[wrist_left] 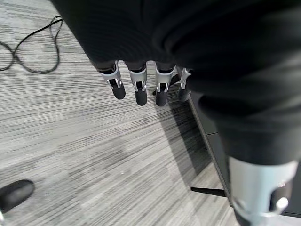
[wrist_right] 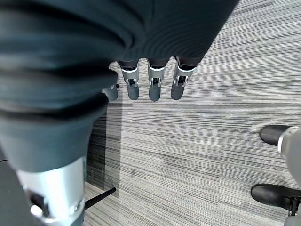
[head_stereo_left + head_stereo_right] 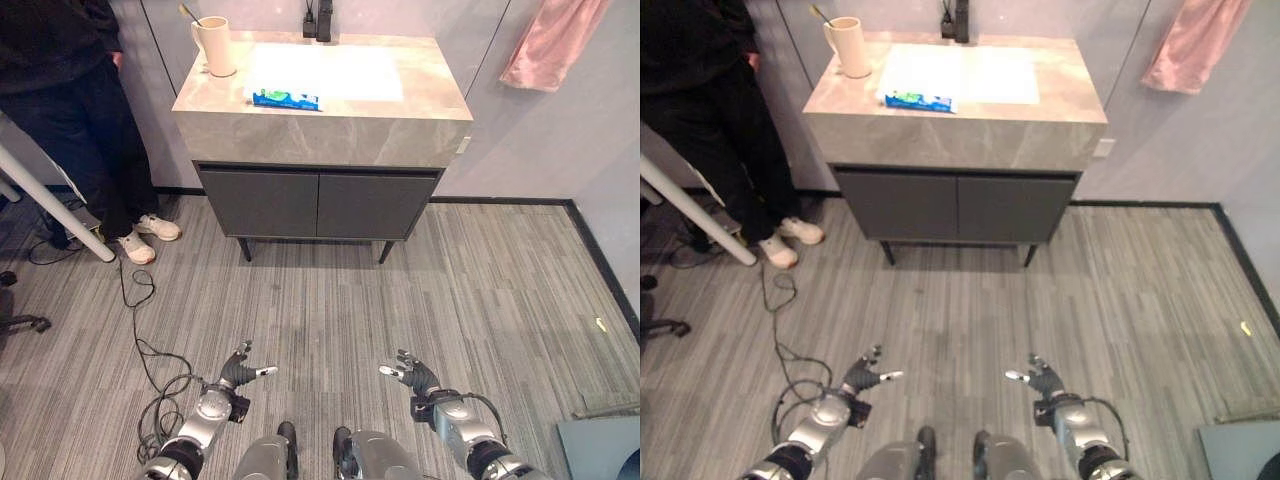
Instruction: Put brush and paste in cup on sink, flatten towel.
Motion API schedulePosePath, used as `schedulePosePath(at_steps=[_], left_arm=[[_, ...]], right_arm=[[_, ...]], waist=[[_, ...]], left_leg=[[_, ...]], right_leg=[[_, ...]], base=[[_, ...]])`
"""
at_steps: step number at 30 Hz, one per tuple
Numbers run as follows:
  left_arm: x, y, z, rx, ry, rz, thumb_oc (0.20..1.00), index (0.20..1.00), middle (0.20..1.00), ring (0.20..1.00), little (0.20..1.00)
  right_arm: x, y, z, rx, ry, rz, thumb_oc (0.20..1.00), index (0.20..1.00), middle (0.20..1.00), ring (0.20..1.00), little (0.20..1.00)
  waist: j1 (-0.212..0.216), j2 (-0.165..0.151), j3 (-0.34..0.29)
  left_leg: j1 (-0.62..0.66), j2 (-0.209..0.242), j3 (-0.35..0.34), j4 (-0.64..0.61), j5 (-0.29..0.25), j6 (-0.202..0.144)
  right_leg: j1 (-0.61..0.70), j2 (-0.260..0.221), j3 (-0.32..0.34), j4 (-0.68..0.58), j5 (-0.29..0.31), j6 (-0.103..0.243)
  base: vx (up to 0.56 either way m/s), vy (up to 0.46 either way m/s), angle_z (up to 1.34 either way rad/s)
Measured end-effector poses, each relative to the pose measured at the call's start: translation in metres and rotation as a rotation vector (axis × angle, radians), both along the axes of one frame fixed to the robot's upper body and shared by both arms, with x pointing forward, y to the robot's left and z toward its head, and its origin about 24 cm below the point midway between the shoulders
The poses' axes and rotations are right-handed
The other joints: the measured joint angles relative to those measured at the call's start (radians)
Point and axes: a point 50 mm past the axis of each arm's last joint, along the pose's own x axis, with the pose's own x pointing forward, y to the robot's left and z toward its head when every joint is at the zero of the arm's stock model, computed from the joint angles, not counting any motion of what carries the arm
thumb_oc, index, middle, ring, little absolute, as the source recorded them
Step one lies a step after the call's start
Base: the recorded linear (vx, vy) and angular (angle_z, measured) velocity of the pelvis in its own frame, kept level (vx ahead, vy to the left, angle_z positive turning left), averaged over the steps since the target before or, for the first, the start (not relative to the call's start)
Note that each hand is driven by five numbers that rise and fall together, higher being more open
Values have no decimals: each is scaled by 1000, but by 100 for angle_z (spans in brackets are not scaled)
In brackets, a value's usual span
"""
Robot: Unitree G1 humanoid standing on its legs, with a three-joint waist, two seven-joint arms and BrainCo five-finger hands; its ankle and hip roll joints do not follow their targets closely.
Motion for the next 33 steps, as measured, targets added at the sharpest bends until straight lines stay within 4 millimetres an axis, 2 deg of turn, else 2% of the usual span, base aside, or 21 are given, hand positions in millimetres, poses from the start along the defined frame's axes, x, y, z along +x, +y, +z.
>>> schedulePosePath(at_steps=[3, 7, 9, 12, 13, 14, 16, 17, 18, 21, 22, 23, 24, 25, 26, 27, 28, 29, 30, 31, 33], left_arm=[[2, -1, 3, -5, -22, -8, 1000, 1000, 1000, 1000, 1000], [3, 1, 5, 7, -28, -22, 1000, 1000, 1000, 1000, 1000], [2, -1, 8, 12, -48, -47, 1000, 1000, 1000, 1000, 1000], [-2, 5, 6, 22, -34, -37, 1000, 1000, 1000, 1000, 1000], [-2, 5, 5, 26, -26, -35, 1000, 1000, 1000, 1000, 1000], [-1, 6, 3, 30, -13, -26, 1000, 1000, 1000, 1000, 1000], [2, 6, 1, 26, 0, -3, 1000, 1000, 1000, 1000, 1000], [2, 6, 1, 19, 0, 5, 1000, 1000, 1000, 1000, 1000], [0, 5, 0, 17, 3, 7, 1000, 1000, 1000, 1000, 1000], [-11, 6, -6, 16, 31, 10, 1000, 1000, 1000, 1000, 1000], [-16, 3, -10, 8, 47, 9, 1000, 1000, 1000, 1000, 1000], [-21, 0, -15, -2, 72, 14, 1000, 1000, 1000, 1000, 1000], [-29, -2, -23, -13, 121, 39, 1000, 1000, 1000, 1000, 1000], [-31, 1, -25, -15, 136, 58, 1000, 1000, 1000, 1000, 1000], [-34, 4, -27, -11, 150, 70, 1000, 1000, 1000, 1000, 1000], [-37, 7, -29, -7, 165, 85, 1000, 1000, 1000, 1000, 1000], [-39, 9, -30, -6, 172, 94, 1000, 1000, 1000, 1000, 1000], [-39, 10, -30, -4, 177, 99, 1000, 1000, 1000, 1000, 1000], [-38, 9, -30, -6, 175, 94, 1000, 1000, 1000, 1000, 1000], [-37, 9, -29, -10, 170, 99, 1000, 1000, 1000, 1000, 1000], [-29, 9, -25, -30, 147, 120, 1000, 1000, 1000, 1000, 1000]], right_arm=[[0, 1, 1, 5, -10, 1, 1000, 1000, 1000, 1000, 1000], [0, 1, 2, 7, -18, 7, 1000, 1000, 1000, 1000, 1000], [-2, 2, 2, 15, -23, 10, 1000, 1000, 1000, 1000, 1000], [0, 5, 6, 27, -51, 20, 1000, 1000, 1000, 1000, 1000], [0, 4, 6, 25, -49, 19, 1000, 1000, 1000, 1000, 1000], [1, 3, 7, 20, -56, 20, 1000, 1000, 1000, 1000, 1000], [2, 2, 7, 16, -54, 19, 1000, 1000, 1000, 1000, 1000], [-1, 1, 5, 13, -41, 15, 1000, 1000, 1000, 1000, 1000], [-2, 0, 4, 11, -34, 13, 1000, 1000, 1000, 1000, 1000], [-9, -2, 1, 10, -18, 5, 1000, 1000, 1000, 1000, 1000], [-11, -5, -1, 0, -7, 1, 1000, 1000, 1000, 1000, 1000], [-13, -10, -2, -19, 6, -1, 1000, 1000, 1000, 1000, 1000], [-10, -18, 0, -58, 5, 21, 1000, 1000, 1000, 1000, 1000], [-5, -18, 3, -71, -9, 43, 1000, 1000, 1000, 1000, 1000], [-3, -18, 5, -91, -19, 72, 1000, 1000, 1000, 1000, 1000], [-4, -18, 5, -107, -17, 92, 1000, 1000, 1000, 1000, 1000], [-5, -17, 5, -122, -14, 116, 1000, 1000, 1000, 1000, 1000], [-5, -15, 4, -130, -13, 135, 1000, 1000, 1000, 1000, 1000], [-6, -13, 4, -134, -14, 150, 1000, 1000, 1000, 1000, 1000], [-1, -10, 6, -132, -26, 158, 1000, 1000, 1000, 1000, 1000], [-2, -5, 6, -124, -34, 174, 1000, 1000, 1000, 1000, 1000]], waist=[[-1, 15, 6], [-3, 40, 23], [-2, 53, 24], [-12, 59, 25], [-23, 57, 24], [-25, 53, 24], [-36, 44, 24], [-35, 32, 22], [-35, 26, 19], [-38, 9, -12], [-39, 22, -29], [-40, 49, -47], [-32, 82, -70], [-33, 83, -70], [-36, 77, -73], [-37, 59, -84], [-30, 41, -91], [-25, 20, -90], [-26, 14, -93], [-21, 3, -87], [-28, -19, -74]], left_leg=[[43, -29, 13, -44, 3, 33], [144, -58, 34, -138, 27, 73], [165, -67, 43, -158, 24, 65], [181, -68, 34, -202, 39, 58], [184, -69, 27, -208, 33, 53], [183, -73, 26, -219, 30, 55], [195, -87, 3, -245, 30, 55], [223, -96, -10, -263, 26, 46], [243, -99, -25, -274, 15, 41], [302, -98, -88, -289, -23, 29], [316, -76, -111, -292, -45, 11], [329, -40, -124, -292, -63, -10], [348, 16, -116, -275, -71, -31], [346, 31, -115, -235, -67, -43], [328, 39, -117, -167, -64, -61], [281, 40, -115, -31, -48, -100], [213, 42, -112, 136, -16, -152], [101, 52, -113, 364, 75, -242], [-9, 62, -111, 538, 148, -256], [-71, 78, -103, 573, 118, -226], [-143, 112, -26, 476, 97, -185]], right_leg=[[29, -27, 9, -15, 16, 29], [-51, -66, 35, 201, 61, 87], [-101, -78, 41, 246, 64, 99], [-142, -33, 86, 107, 68, 101], [-158, -36, 67, 46, 81, 104], [-195, -50, 32, -26, 129, 107], [-204, -65, 12, -264, 208, 166], [-200, -80, 6, -376, 258, 161], [-197, -82, 6, -407, 286, 150], [-144, -81, 18, -378, 323, 126], [-128, -58, 41, -380, 380, 88], [-120, -26, 38, -360, 396, 66], [-92, 23, 3, -345, 376, 8], [-73, 37, -5, -342, 366, -11], [-46, 43, -17, -352, 352, -21], [-5, 47, -23, -375, 337, -35], [31, 47, -24, -390, 321, -50], [60, 47, -25, -392, 301, -74], [79, 56, -34, -399, 285, -86], [93, 59, -33, -402, 275, -94], [107, 60, -45, -416, 264, -100]], base=[[80, 307, -10], [44, 152, -12], [181, 105, -15], [191, 31, -3], [318, -30, 7], [275, -48, 21], [298, -100, 30], [255, -105, 35], [270, -97, 38], [273, -109, 55], [340, -186, 69], [432, -241, 55], [437, -262, 37], [416, -273, 25], [288, -265, 22], [232, -250, 21], [128, -165, 13], [166, -160, 7], [123, -102, -2], [202, -122, 5], [359, 24, 20]])
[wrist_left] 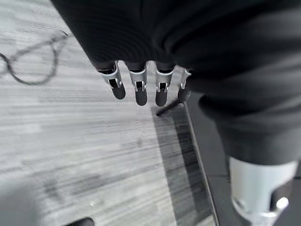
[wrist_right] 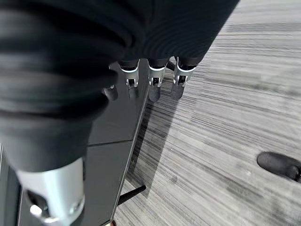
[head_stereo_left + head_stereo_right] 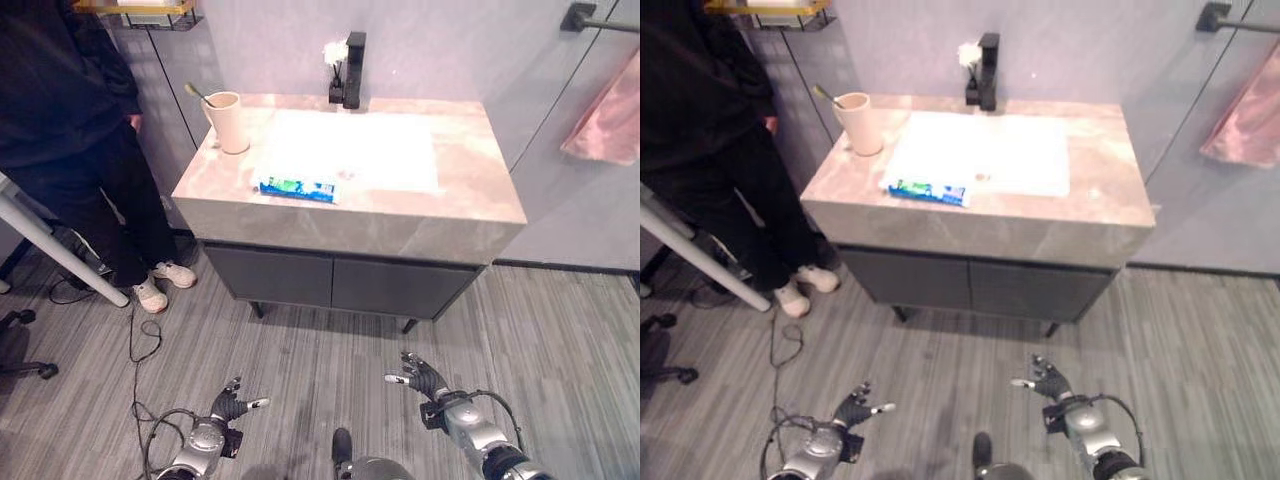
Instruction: Put brush and paste in cup on sink, flatten towel.
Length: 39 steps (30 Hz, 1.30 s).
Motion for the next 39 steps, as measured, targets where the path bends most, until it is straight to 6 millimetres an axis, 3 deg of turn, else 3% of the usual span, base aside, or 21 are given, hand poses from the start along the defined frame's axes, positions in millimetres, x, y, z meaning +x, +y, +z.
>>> schedulePosePath(at_steps=[1, 2, 3, 4, 5, 6, 7, 8, 10, 11, 13, 16, 19, 21, 23, 26, 28, 30, 33, 37, 39], left_arm=[[9, -3, 5, -5, -30, -14, 1000, 1000, 1000, 1000, 1000], [16, -6, 10, -12, -61, -24, 1000, 1000, 1000, 1000, 1000], [21, -7, 13, -14, -84, -24, 1000, 1000, 1000, 1000, 1000], [20, -5, 12, -8, -82, -19, 1000, 1000, 1000, 1000, 1000], [16, -4, 10, -5, -70, -15, 1000, 1000, 1000, 1000, 1000], [9, -2, 7, -4, -53, -7, 1000, 1000, 1000, 1000, 1000], [4, -2, 4, -4, -40, -3, 1000, 1000, 1000, 1000, 1000], [-1, -1, 2, -6, -28, -1, 1000, 1000, 1000, 1000, 1000], [-10, -2, -2, -10, -8, 1, 1000, 1000, 1000, 1000, 1000], [-14, -2, -4, -12, 7, -4, 1000, 1000, 1000, 1000, 1000], [-6, 8, 1, 26, -8, -18, 1000, 1000, 1000, 1000, 1000], [5, 12, 8, 37, -45, -22, 1000, 1000, 1000, 1000, 1000], [17, 14, 16, 44, -88, -27, 1000, 1000, 1000, 1000, 1000], [16, 19, 17, 57, -90, -31, 1000, 1000, 1000, 1000, 1000], [6, 25, 14, 74, -64, -32, 1000, 1000, 1000, 1000, 1000], [-7, 25, 8, 75, -30, -36, 1000, 1000, 1000, 1000, 1000], [-13, 28, 3, 84, 5, -27, 1000, 1000, 1000, 1000, 1000], [-15, 32, 4, 84, 3, -15, 1000, 1000, 1000, 1000, 1000], [-25, 32, 0, 88, 28, -26, 1000, 1000, 1000, 1000, 1000], [-25, 23, 0, 120, 29, -146, 1000, 1000, 1000, 1000, 1000], [-18, 11, 18, 143, -77, -339, 1000, 1000, 1000, 1000, 1000]], right_arm=[[-4, -1, -1, -2, 4, -1, 1000, 1000, 1000, 1000, 1000], [-5, -4, -2, -10, 10, -3, 1000, 1000, 1000, 1000, 1000], [-5, -4, -2, -10, 14, -6, 1000, 1000, 1000, 1000, 1000], [-5, -5, -3, -17, 18, -8, 1000, 1000, 1000, 1000, 1000], [-4, -4, -4, -23, 24, -3, 1000, 1000, 1000, 1000, 1000], [-9, -6, -8, -32, 50, -4, 1000, 1000, 1000, 1000, 1000], [-14, -9, -11, -44, 71, -8, 1000, 1000, 1000, 1000, 1000], [-16, -11, -12, -55, 77, -5, 1000, 1000, 1000, 1000, 1000], [-21, -16, -14, -67, 89, -12, 1000, 1000, 1000, 1000, 1000], [-30, -22, -18, -80, 114, -21, 1000, 1000, 1000, 1000, 1000], [-37, -19, -22, -58, 131, -40, 1000, 1000, 1000, 1000, 1000], [-37, -22, -22, -56, 129, -65, 1000, 1000, 1000, 1000, 1000], [-34, -20, -20, -61, 119, -51, 1000, 1000, 1000, 1000, 1000], [-28, -16, -18, -70, 106, -24, 1000, 1000, 1000, 1000, 1000], [-25, -14, -18, -69, 102, -18, 1000, 1000, 1000, 1000, 1000], [-26, -17, -19, -88, 117, -19, 1000, 1000, 1000, 1000, 1000], [-27, -20, -21, -97, 133, -26, 1000, 1000, 1000, 1000, 1000], [-38, -19, -28, -95, 168, -31, 1000, 1000, 1000, 1000, 1000], [-48, -28, -33, -121, 216, -62, 1000, 1000, 1000, 1000, 1000], [-55, -49, -33, -169, 252, -106, 1000, 1000, 1000, 1000, 1000], [-61, -69, -31, -217, 271, -141, 1000, 1000, 1000, 1000, 1000]], waist=[[-7, -3, 13], [-4, -3, 22], [20, 3, 29], [27, 32, 46], [33, 53, 50], [45, 62, 46], [54, 61, 44], [50, 73, 38], [46, 73, 35], [35, 103, 18], [17, 74, 12], [17, 62, 4], [29, 63, 7], [32, 68, 12], [39, 68, 16], [54, 63, 24], [51, 67, 42], [53, 35, 45], [58, 37, 42], [70, 65, 46], [89, 94, 49]], left_leg=[[-35, 26, 67, -225, -11, 11], [-45, 34, 106, -364, -7, 16], [-21, 30, 139, -631, 16, 28], [-34, 33, 113, -787, 75, 29], [-51, 30, 53, -777, 102, 29], [-39, 18, -3, -780, 106, 29], [-41, 7, -11, -739, 119, 43], [-38, -21, -14, -693, 133, 65], [19, -73, -3, -681, 148, 139], [86, -87, -6, -707, 166, 186], [149, -98, 10, -770, 153, 230], [187, -130, 10, -793, 127, 262], [195, -165, 20, -805, 111, 277], [198, -170, 25, -806, 105, 284], [222, -164, 29, -817, 97, 277], [231, -156, 36, -818, 76, 263], [230, -141, 31, -816, 75, 237], [237, -141, 20, -812, 78, 200], [237, -98, -19, -818, 89, 154], [236, -51, -60, -822, 101, 116], [232, -32, -91, -837, 118, 91]], right_leg=[[43, 6, 1, -60, -17, 39], [69, 11, 1, -96, -12, 45], [93, 21, 4, -119, -12, 55], [139, 50, 18, -118, -20, 55], [172, 64, 38, -118, -43, 85], [193, 72, 66, -118, -58, 80], [210, 70, 77, -118, -64, 56], [225, 66, 94, -117, -72, 64], [252, 53, 135, -103, -98, 102], [257, 80, 140, -49, -137, 139], [215, 67, 140, 87, -207, 164], [139, -13, 134, 205, -285, 183], [39, -114, 134, 279, -278, 212], [-41, -141, 132, 375, -263, 238], [-92, -143, 129, 401, -255, 247], [-92, -165, 107, 291, -227, 246], [-88, -190, 108, 159, -165, 254], [-63, -208, 107, 82, -96, 256], [7, -162, 75, -39, 16, 227], [62, -110, 22, -118, 46, 187], [66, -89, -8, -119, 44, 172]], base=[[459, 112, 40], [243, 90, 20], [490, 178, -27], [375, 131, -61], [487, 193, -79], [219, 110, -87], [329, 174, -89], [281, 153, -85], [301, 218, -84], [248, 215, -53], [165, 164, -16], [126, 137, -4], [68, 115, 3], [63, 76, -6], [81, -2, -6], [90, -125, -18], [48, -139, 1], [20, -119, 24], [14, -153, 27], [-23, -96, 29], [-18, -70, 33]])
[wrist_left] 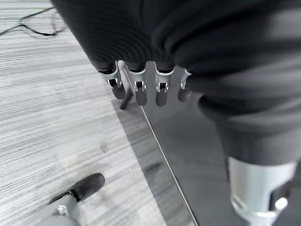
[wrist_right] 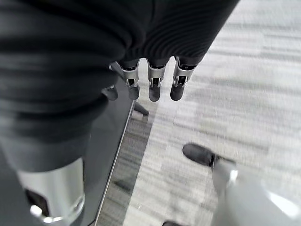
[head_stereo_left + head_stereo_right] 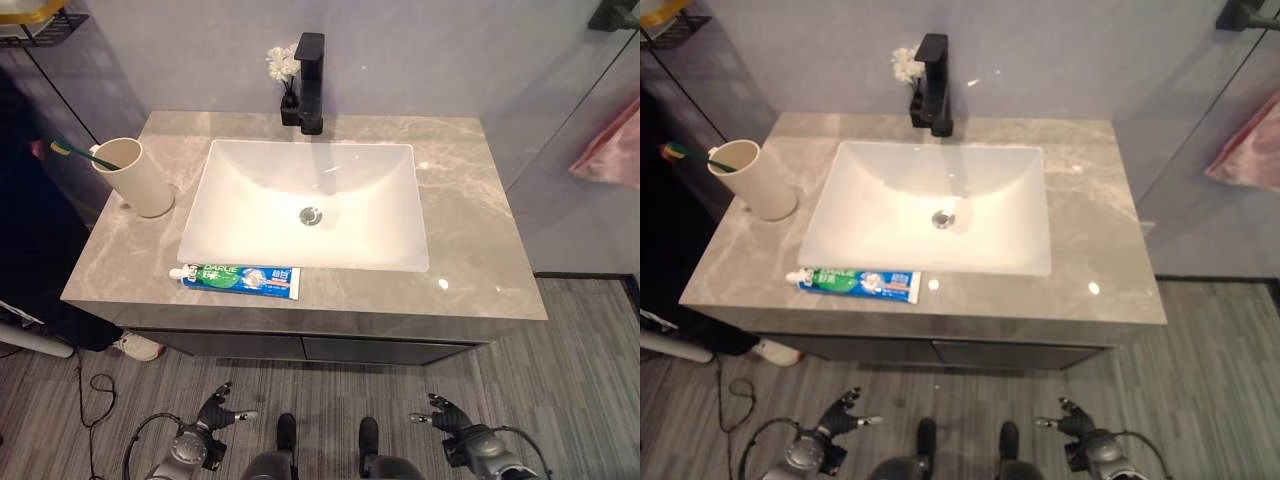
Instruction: Put brush and paste in cup on sink, flatten towel.
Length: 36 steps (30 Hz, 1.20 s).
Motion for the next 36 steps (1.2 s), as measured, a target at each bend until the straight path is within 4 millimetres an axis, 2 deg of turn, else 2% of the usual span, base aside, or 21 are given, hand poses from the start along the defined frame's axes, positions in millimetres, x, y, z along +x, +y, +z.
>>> schedulePosePath(at_steps=[3, 4, 5, 7, 8, 9, 11, 12, 14, 15, 17, 19, 21, 24, 25, 27, 28, 31, 36], left_arm=[[5, 1, 39, 42, -151, -264, 1000, 1000, 1000, 1000, 1000], [8, 20, 74, 157, -223, -448, 1000, 1000, 1000, 1000, 1000], [6, 30, 87, 215, -229, -516, 1000, 1000, 1000, 1000, 1000], [6, 58, 105, 329, -220, -536, 1000, 1000, 1000, 1000, 1000], [6, 63, 112, 365, -224, -570, 1000, 1000, 1000, 1000, 1000], [8, 69, 119, 392, -232, -571, 1000, 1000, 1000, 1000, 1000], [6, 64, 147, 427, -291, -666, 1000, 1000, 1000, 1000, 1000], [11, 69, 182, 482, -406, -691, 1000, 1000, 1000, 1000, 1000], [20, 82, 198, 526, -504, -580, 1000, 1000, 1000, 1000, 1000], [28, 91, 215, 558, -603, -487, 1000, 1000, 1000, 1000, 1000], [37, 92, 232, 510, -754, -354, 1000, 1000, 1000, 1000, 1000], [48, 88, 242, 415, -877, -248, 1000, 1000, 1000, 1000, 1000], [55, 81, 256, 406, -944, -265, 1000, 1000, 1000, 1000, 1000], [57, 79, 263, 417, -968, -279, 1000, 1000, 1000, 1000, 1000], [58, 77, 265, 418, -977, -286, 1000, 1000, 1000, 1000, 1000], [60, 75, 272, 429, -995, -306, 1000, 1000, 1000, 1000, 1000], [65, 74, 277, 403, -1022, -292, 1000, 1000, 1000, 1000, 1000], [67, 72, 281, 385, -1038, -291, 1000, 1000, 1000, 1000, 1000], [66, 71, 276, 342, -997, -312, 1000, 1000, 1000, 1000, 1000]], right_arm=[[-19, -29, 1, -100, 69, -38, 1000, 1000, 1000, 1000, 1000], [-31, -45, 3, -155, 115, -42, 1000, 1000, 1000, 1000, 1000], [-36, -49, 3, -172, 128, -38, 1000, 1000, 1000, 1000, 1000], [-47, -56, 3, -201, 159, -41, 1000, 1000, 1000, 1000, 1000], [-49, -57, 3, -202, 161, -49, 1000, 1000, 1000, 1000, 1000], [-53, -57, 2, -203, 169, -52, 1000, 1000, 1000, 1000, 1000], [-63, -54, -2, -184, 186, -67, 1000, 1000, 1000, 1000, 1000], [-79, -53, -6, -170, 226, -81, 1000, 1000, 1000, 1000, 1000], [-84, -50, -8, -154, 239, -86, 1000, 1000, 1000, 1000, 1000], [-84, -45, -10, -139, 243, -88, 1000, 1000, 1000, 1000, 1000], [-85, -41, -12, -122, 251, -86, 1000, 1000, 1000, 1000, 1000], [-83, -38, -13, -105, 255, -82, 1000, 1000, 1000, 1000, 1000], [-79, -35, -14, -90, 244, -74, 1000, 1000, 1000, 1000, 1000], [-70, -31, -13, -73, 216, -58, 1000, 1000, 1000, 1000, 1000], [-70, -30, -13, -68, 217, -56, 1000, 1000, 1000, 1000, 1000], [-70, -29, -13, -65, 213, -53, 1000, 1000, 1000, 1000, 1000], [-73, -30, -14, -66, 223, -57, 1000, 1000, 1000, 1000, 1000], [-73, -29, -14, -62, 228, -57, 1000, 1000, 1000, 1000, 1000], [-74, -29, -15, -61, 234, -60, 1000, 1000, 1000, 1000, 1000]], waist=[[35, 38, -9], [47, 67, -9], [53, 75, -14], [72, 104, -33], [73, 107, -36], [75, 125, -45], [82, 125, -45], [84, 119, -50], [79, 123, -60], [74, 112, -60], [74, 102, -63], [71, 97, -66], [65, 88, -70], [45, 90, -71], [25, 90, -71], [20, 89, -69], [11, 87, -68], [-1, 88, -62], [-15, 84, -42]], left_leg=[[1, 17, -33, -25, 19, -28], [2, 24, -61, -32, 23, -38], [-1, 25, -65, -31, 17, -42], [-11, 26, -70, -37, 12, -37], [-16, 24, -79, -35, 12, -36], [-19, 22, -82, -35, 13, -36], [-22, 16, -86, -39, 14, -38], [-15, 11, -95, -34, 22, -35], [-17, -4, -95, -34, 22, -34], [-18, -8, -94, -34, 22, -34], [-18, -12, -93, -34, 22, -34], [-16, -14, -85, -34, 19, -30], [-19, -15, -62, -34, 15, -25], [-24, -16, -25, -34, 10, -18], [-26, -18, -21, -34, 10, -18], [-34, -18, -3, -34, 10, -18], [-43, -18, 28, -34, 9, -17], [-52, -20, 56, -34, 7, -14], [-70, -19, 98, -34, 4, -8]], right_leg=[[6, 18, -41, -1, -14, -15], [19, 25, -72, -8, -24, -22], [19, 29, -78, -3, -26, -22], [19, 29, -82, 0, -27, -22], [18, 27, -92, 0, -30, -20], [19, 23, -101, 0, -31, -20], [24, 20, -115, 0, -35, -20], [35, 11, -131, 1, -43, -10], [34, -3, -133, 1, -48, -1], [33, -8, -133, 0, -48, 1], [32, -12, -132, 0, -51, 4], [31, -17, -127, 0, -51, 6], [16, -20, -102, 0, -49, 13], [-6, -25, -63, 0, -35, 14], [-13, -27, -56, 0, -32, 14], [-27, -28, -47, 0, -25, 15], [-54, -31, -14, 0, -16, 19], [-78, -34, 15, 0, -2, 21], [-119, -34, 61, 0, 13, 22]], base=[[10, -28, 40], [29, -2, 47], [32, 5, 41], [29, 10, 14], [43, 13, 21], [54, 18, 27], [39, 14, 29], [42, 12, 30], [35, 25, 15], [31, 28, 2], [37, 27, 0], [27, 33, -7], [13, 50, -30], [0, 31, -39], [-1, 47, -19], [-8, 52, -28], [-17, 48, -47], [-19, 45, -37], [12, 24, -27]])
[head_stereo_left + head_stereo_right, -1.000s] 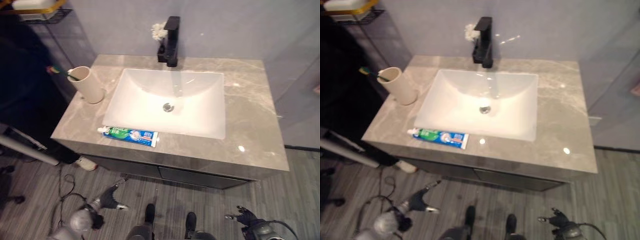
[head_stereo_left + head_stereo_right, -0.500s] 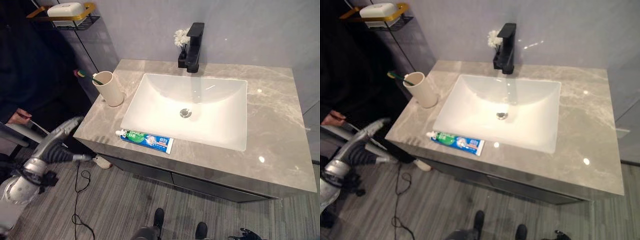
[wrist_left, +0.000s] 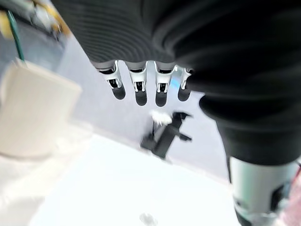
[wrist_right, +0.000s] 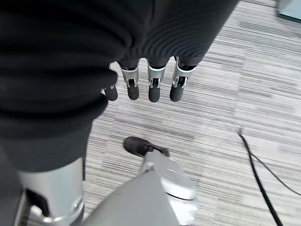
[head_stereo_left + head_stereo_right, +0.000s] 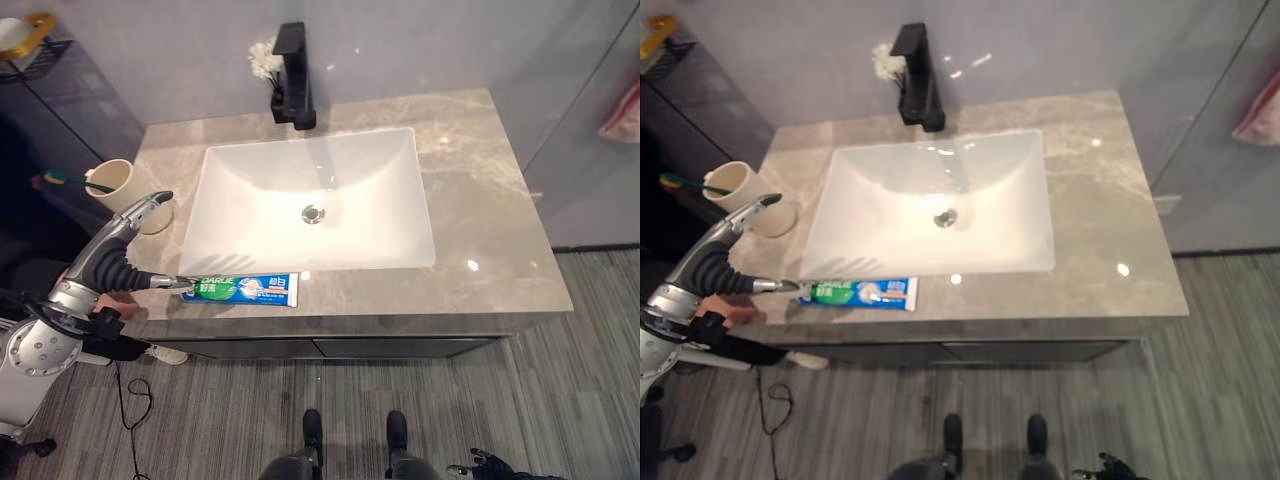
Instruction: Put brush and paste in cup on sink, flatten towel.
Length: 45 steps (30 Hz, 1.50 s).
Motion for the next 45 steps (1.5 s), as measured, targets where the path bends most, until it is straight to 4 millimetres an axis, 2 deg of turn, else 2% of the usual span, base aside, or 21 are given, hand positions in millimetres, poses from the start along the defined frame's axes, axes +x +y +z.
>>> schedulePosePath(at_steps=[7, 18, 21, 23, 24, 25, 27, 28, 34, 45], left_arm=[[-5, -3, -19, -9, 127, -34, 1000, 1000, 1000, 1000, 1000], [-6, -11, -39, -13, 226, -71, 1000, 1000, 1000, 1000, 1000], [-6, -11, -40, -14, 234, -69, 627, 627, 627, 627, 627], [-6, -15, -47, -14, 266, -82, 573, 573, 573, 573, 573], [-6, -17, -51, -15, 283, -87, 498, 498, 498, 498, 498], [-5, -17, -51, -19, 277, -84, 464, 464, 464, 464, 464], [1, -14, -47, -15, 261, -71, 332, 332, 332, 332, 332], [3, -13, -46, -14, 258, -65, 200, 200, 200, 200, 200], [9, -10, -42, 0, 236, -49, 200, 200, 200, 200, 200], [11, -13, -39, 72, 223, -59, 200, 200, 200, 200, 200]], right_arm=[[-1, 0, 0, 10, 12, 0, 1000, 1000, 1000, 1000, 1000], [15, 3, 3, 18, -45, 0, 1000, 1000, 1000, 1000, 1000], [18, 3, 3, 16, -54, 2, 1000, 1000, 1000, 1000, 1000], [20, 3, 4, 9, -60, 1, 1000, 1000, 1000, 1000, 1000], [20, 3, 4, 5, -61, 0, 1000, 1000, 1000, 1000, 1000], [20, 2, 4, 3, -62, -1, 1000, 1000, 1000, 1000, 1000], [23, 3, 5, 3, -69, 1, 1000, 1000, 1000, 1000, 1000], [25, 3, 5, 2, -75, 2, 1000, 1000, 1000, 1000, 1000], [27, 1, 6, -2, -80, 3, 1000, 1000, 1000, 1000, 1000], [27, 1, 7, -4, -87, 4, 1000, 1000, 1000, 1000, 1000]], waist=[[3, -3, 3], [4, 2, 28], [4, 2, 28], [4, 4, 30], [3, 4, 30], [3, 4, 30], [2, 3, 31], [2, 3, 31], [-14, 3, 31], [-17, 2, 31]], left_leg=[[2, 0, 17, 0, -4, 5], [0, 0, 23, -1, -5, 5], [-11, 0, 22, 0, -4, 6], [-16, -1, 23, 0, -4, 6], [-15, -1, 25, 0, -4, 6], [-15, -1, 25, 0, -4, 6], [-17, -1, 27, 0, -4, 6], [-18, -1, 30, 0, -4, 6], [-25, 0, 38, 0, -4, 6], [-20, 0, 44, 0, -4, 6]], right_leg=[[-6, 0, 20, 0, 0, 0], [-11, -1, 26, -3, 1, 4], [-21, -1, 26, -1, 2, 3], [-26, -1, 26, 0, 6, 3], [-26, -1, 27, 0, 8, 3], [-26, -1, 27, 0, 8, 3], [-29, -1, 28, 0, 8, 3], [-32, -1, 29, 0, 8, 3], [-44, 0, 35, 0, 9, 4], [-42, 0, 47, 0, 10, 6]], base=[[22, 14, -6], [1, 0, -1], [0, 0, 0], [0, 0, 0], [0, 0, 0], [0, 0, 0], [-4, 1, -2], [-9, -3, -9], [-6, -2, -2], [-2, -3, -1]])
